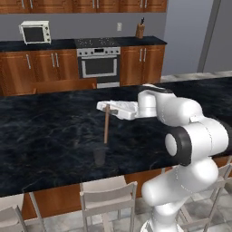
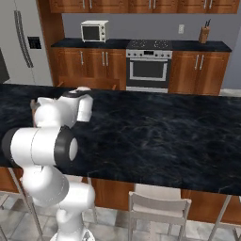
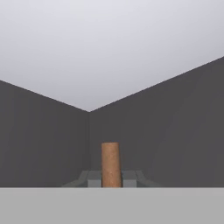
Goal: Take a straw from the drawer in front and place it inside the glass cup on the dining counter.
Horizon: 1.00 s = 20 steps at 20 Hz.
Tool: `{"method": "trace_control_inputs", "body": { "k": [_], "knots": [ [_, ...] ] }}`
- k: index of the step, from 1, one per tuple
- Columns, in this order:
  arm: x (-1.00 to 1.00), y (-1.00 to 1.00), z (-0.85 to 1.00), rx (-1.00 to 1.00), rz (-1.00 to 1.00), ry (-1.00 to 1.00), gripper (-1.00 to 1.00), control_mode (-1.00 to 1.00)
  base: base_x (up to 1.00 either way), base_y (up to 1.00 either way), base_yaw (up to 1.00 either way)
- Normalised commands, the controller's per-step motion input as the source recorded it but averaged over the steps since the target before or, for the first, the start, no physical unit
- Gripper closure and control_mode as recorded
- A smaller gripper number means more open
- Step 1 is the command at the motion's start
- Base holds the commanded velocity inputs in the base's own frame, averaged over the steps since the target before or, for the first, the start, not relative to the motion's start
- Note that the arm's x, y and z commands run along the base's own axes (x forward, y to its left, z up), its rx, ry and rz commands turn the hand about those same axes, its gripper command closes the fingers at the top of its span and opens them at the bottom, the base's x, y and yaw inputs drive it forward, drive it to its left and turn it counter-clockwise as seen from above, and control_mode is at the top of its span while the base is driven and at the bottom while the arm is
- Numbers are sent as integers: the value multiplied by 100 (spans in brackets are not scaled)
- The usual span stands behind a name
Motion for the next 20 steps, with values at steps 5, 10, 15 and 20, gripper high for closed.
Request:
{"method": "trace_control_inputs", "body": {
  "k": [5, 10, 15, 20],
  "knots": [
    [29, 8, -18, 0, 0, 5, 100, -100, 0, 0, 0],
    [31, 0, -20, -1, 0, 3, 100, -100, 0, 0, 0],
    [14, 0, -20, -3, 0, 2, 100, -100, 0, 0, 0],
    [0, 0, -21, -4, 1, 1, 100, -100, 0, 0, 0]
  ]
}}
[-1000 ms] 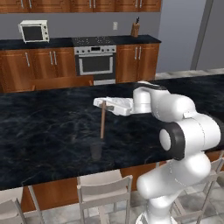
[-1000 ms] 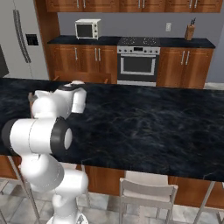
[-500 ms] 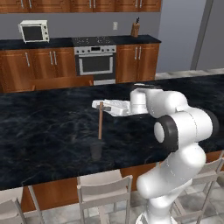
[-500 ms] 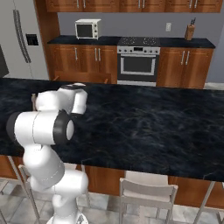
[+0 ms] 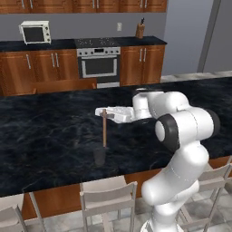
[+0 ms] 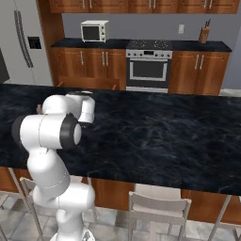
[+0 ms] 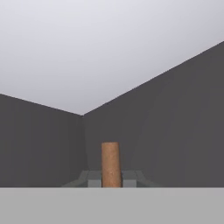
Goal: Take a straw from the drawer in front and place it inside the glass cup on the dining counter.
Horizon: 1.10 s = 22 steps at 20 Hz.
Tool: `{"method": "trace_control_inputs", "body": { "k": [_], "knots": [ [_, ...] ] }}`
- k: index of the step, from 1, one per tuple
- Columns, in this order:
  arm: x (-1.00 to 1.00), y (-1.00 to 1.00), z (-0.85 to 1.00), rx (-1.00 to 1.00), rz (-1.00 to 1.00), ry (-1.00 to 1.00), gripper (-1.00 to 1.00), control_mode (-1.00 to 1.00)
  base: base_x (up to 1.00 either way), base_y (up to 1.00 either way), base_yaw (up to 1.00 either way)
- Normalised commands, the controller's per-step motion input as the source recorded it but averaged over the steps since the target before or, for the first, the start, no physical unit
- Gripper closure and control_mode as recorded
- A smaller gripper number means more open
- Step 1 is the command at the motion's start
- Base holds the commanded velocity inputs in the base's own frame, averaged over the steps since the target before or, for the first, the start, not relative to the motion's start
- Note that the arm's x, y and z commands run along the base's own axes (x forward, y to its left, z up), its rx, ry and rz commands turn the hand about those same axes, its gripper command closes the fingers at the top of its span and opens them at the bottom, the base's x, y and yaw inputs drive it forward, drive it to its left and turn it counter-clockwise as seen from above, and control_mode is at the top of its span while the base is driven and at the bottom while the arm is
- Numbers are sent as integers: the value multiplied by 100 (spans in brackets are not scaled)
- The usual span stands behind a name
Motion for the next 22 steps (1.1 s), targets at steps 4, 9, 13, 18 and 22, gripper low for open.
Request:
{"method": "trace_control_inputs", "body": {
  "k": [4, 9, 13, 18, 22],
  "knots": [
    [0, 0, -17, -4, 3, 0, 100, -100, 0, 0, 0],
    [0, 4, -9, -2, 3, 0, 100, -100, 0, 0, 0],
    [0, 15, -3, 0, 4, 0, 100, -100, 0, 0, 0],
    [0, 19, 0, 0, 5, 0, 100, -100, 0, 0, 0],
    [0, 8, -2, 0, 5, -1, 100, -100, 0, 0, 0]
  ]
}}
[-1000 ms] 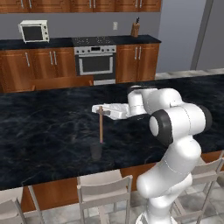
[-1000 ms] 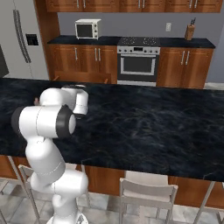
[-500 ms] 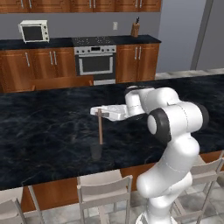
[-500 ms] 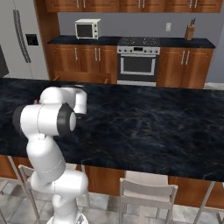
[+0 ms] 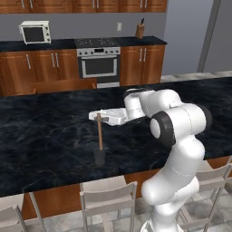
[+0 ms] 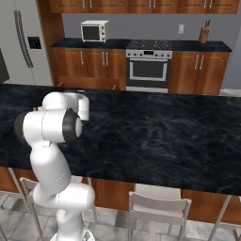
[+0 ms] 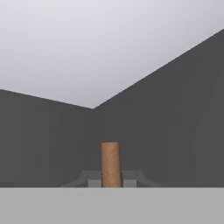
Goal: Take a straw from the drawer in front and place it inside the glass cup on the dining counter.
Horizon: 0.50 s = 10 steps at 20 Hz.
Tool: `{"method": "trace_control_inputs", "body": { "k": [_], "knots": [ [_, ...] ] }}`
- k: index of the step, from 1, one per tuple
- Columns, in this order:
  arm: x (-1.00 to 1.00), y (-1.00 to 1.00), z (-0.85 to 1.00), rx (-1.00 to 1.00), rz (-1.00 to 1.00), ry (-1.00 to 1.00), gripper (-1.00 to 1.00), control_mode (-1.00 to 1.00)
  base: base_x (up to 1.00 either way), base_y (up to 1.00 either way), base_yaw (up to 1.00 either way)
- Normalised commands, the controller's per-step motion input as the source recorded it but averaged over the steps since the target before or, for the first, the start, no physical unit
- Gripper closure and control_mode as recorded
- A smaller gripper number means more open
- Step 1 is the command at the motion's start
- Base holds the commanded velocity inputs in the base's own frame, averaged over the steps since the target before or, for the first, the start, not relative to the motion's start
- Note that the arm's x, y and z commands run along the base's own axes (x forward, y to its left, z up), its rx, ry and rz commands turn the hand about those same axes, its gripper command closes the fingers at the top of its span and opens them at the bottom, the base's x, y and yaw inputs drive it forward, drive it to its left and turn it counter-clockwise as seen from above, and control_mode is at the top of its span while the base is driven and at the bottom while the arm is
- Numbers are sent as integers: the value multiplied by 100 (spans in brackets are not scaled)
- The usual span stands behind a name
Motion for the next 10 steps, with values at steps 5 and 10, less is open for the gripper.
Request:
{"method": "trace_control_inputs", "body": {
  "k": [5, 10],
  "knots": [
    [1, 0, -4, 0, 5, -7, 100, -100, 0, 0, 0],
    [4, 0, 0, 0, 5, -8, 100, -100, 0, 0, 0]
  ]
}}
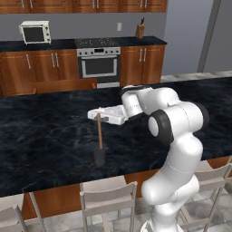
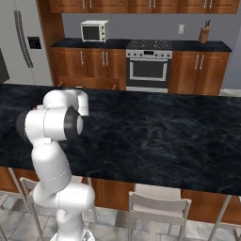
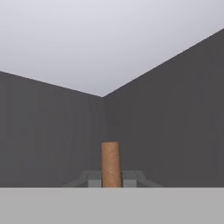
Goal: Take a straw from the drawer in front and place it inside the glass cup on the dining counter.
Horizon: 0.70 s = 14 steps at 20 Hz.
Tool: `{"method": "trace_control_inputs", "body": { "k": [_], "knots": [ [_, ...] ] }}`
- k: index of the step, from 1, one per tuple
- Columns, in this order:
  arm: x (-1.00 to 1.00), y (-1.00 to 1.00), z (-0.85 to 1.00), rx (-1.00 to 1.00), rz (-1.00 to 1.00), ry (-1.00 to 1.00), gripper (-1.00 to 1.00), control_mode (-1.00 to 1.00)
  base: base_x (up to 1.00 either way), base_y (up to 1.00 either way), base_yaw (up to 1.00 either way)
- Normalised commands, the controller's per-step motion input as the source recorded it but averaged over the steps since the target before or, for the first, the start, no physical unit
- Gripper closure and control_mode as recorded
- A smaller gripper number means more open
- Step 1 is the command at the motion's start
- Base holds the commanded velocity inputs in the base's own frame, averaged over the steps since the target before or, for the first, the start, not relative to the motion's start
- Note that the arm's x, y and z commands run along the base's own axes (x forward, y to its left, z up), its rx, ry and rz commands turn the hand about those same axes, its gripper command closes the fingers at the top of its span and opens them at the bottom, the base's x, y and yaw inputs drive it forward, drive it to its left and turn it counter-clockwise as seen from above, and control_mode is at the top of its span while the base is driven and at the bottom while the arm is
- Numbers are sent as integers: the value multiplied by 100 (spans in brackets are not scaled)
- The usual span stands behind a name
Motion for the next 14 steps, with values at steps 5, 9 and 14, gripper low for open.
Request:
{"method": "trace_control_inputs", "body": {
  "k": [5, 9, 14],
  "knots": [
    [0, 0, -5, 0, 5, -6, 100, -100, 0, 0, 0],
    [4, 0, -16, 0, 4, 0, 100, -100, 0, 0, 0],
    [6, 0, -20, 0, 3, 0, 100, -100, 0, 0, 0]
  ]
}}
